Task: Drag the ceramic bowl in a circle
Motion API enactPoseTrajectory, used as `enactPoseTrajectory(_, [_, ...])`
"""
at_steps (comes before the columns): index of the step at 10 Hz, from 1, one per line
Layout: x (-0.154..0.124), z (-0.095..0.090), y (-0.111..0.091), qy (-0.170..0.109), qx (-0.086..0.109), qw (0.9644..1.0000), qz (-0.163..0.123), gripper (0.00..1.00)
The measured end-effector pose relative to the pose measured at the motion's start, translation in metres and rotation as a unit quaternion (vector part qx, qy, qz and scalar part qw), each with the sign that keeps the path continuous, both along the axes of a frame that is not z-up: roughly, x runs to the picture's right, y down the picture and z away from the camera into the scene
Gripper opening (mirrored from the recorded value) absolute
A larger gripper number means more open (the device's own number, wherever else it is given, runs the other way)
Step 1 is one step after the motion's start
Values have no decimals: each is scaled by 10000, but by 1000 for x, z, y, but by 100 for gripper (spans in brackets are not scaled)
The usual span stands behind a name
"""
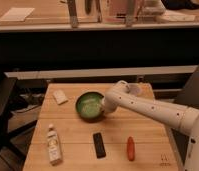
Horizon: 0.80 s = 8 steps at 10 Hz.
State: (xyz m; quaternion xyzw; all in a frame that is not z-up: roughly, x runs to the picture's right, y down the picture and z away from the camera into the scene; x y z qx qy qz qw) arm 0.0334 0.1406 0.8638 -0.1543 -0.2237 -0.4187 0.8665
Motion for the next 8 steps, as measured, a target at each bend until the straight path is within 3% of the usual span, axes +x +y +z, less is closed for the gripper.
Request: enactPoseTrajectory(8, [-3, -5, -1, -119, 49, 9999, -47, 0])
